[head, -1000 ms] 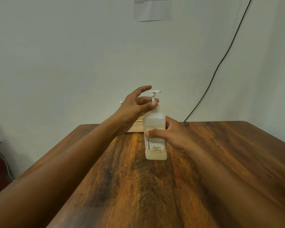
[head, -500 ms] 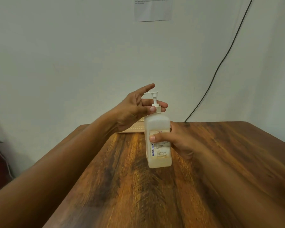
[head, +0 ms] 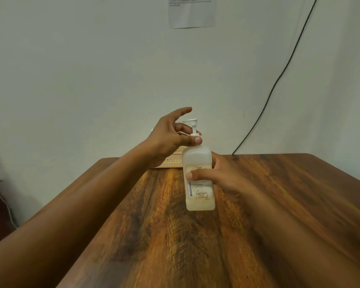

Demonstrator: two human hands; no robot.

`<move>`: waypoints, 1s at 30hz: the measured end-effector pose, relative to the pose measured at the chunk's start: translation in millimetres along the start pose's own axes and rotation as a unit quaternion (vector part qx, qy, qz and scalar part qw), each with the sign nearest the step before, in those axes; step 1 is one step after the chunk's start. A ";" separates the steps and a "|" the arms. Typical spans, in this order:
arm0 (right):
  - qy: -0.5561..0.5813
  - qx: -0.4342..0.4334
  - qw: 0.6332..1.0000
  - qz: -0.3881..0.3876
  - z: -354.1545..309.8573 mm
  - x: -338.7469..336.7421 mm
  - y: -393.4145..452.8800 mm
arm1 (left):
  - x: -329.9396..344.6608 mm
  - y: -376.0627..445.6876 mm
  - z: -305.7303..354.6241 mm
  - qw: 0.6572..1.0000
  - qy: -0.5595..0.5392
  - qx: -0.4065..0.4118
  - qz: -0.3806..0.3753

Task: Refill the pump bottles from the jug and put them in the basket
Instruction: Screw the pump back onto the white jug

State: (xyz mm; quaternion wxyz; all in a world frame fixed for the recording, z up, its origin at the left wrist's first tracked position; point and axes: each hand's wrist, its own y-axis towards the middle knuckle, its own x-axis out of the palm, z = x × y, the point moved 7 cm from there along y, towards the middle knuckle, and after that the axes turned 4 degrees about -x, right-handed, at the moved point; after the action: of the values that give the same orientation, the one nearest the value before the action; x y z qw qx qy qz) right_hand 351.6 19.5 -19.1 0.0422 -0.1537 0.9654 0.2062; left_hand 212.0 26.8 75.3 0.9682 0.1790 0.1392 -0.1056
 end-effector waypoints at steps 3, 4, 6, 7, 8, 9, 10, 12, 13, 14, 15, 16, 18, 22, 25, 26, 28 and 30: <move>0.015 0.017 1.000 -0.018 4.9 1.0 -0.4 | 4.4 -3.4 -1.1 1.000 -0.014 -0.013 -0.007; 0.016 0.013 1.000 -0.014 4.9 0.4 -0.1 | 6.0 -4.1 -2.1 1.000 -0.021 -0.017 -0.004; 0.026 0.008 1.000 -0.009 5.2 -0.7 0.2 | 8.9 -5.4 -4.7 0.999 -0.036 -0.023 0.002; 0.031 0.009 0.999 -0.011 5.4 -1.2 0.4 | 9.7 -5.9 -5.6 0.999 -0.042 -0.026 0.007; 0.035 0.011 0.999 -0.014 5.3 -1.8 0.6 | 10.4 -6.5 -6.1 0.999 -0.043 -0.027 0.011; 0.037 0.013 0.999 -0.019 5.0 -2.4 0.9 | 10.8 -7.2 -6.0 0.999 -0.040 -0.026 0.013; 0.040 0.017 0.999 -0.025 4.6 -2.9 0.9 | 11.1 -8.0 -5.2 0.999 -0.038 -0.025 0.010; 0.042 0.026 0.998 -0.043 3.7 -3.1 -0.2 | 11.8 -9.8 -3.0 0.999 -0.035 -0.019 -0.006; 0.043 0.033 0.997 -0.056 3.9 -3.1 -1.3 | 12.7 -10.8 -1.8 0.999 -0.035 -0.016 -0.017; 0.046 0.042 0.996 -0.069 5.2 -2.9 -2.4 | 13.5 -11.9 -1.9 0.999 -0.035 -0.015 -0.026; 0.048 0.051 0.994 -0.080 7.4 -2.9 -3.4 | 14.0 -12.3 -2.6 0.999 -0.034 -0.016 -0.029; 0.048 0.059 0.993 -0.087 9.7 -3.5 -3.9 | 14.3 -12.1 -4.1 0.999 -0.033 -0.018 -0.026; 0.042 0.073 0.993 -0.088 12.4 -5.3 -3.3 | 13.8 -10.2 -7.7 0.999 -0.033 -0.024 -0.003; 0.007 0.071 0.995 -0.064 7.7 -9.0 2.4 | 9.2 -4.0 -9.6 0.998 -0.026 -0.017 0.051; -0.096 0.046 0.994 0.005 1.0 -11.8 3.2 | 2.1 0.5 -9.7 0.994 0.008 0.004 0.107; -0.130 0.032 0.990 0.041 -1.1 -11.2 2.9 | 0.1 1.9 -10.1 0.992 0.010 0.012 0.124; -0.186 -0.002 0.976 0.116 -5.5 -9.5 2.8 | -1.2 5.3 -10.8 0.988 0.006 0.028 0.153; -0.218 -0.021 0.962 0.164 -8.8 -10.5 4.2 | 0.2 10.8 -10.3 0.985 0.014 0.041 0.166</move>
State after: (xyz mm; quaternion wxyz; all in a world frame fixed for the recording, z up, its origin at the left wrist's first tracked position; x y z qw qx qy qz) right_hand 360.1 22.5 -7.9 0.2137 0.0548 0.9404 0.2587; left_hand 212.5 40.5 69.5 0.9622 0.2405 0.1164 0.0533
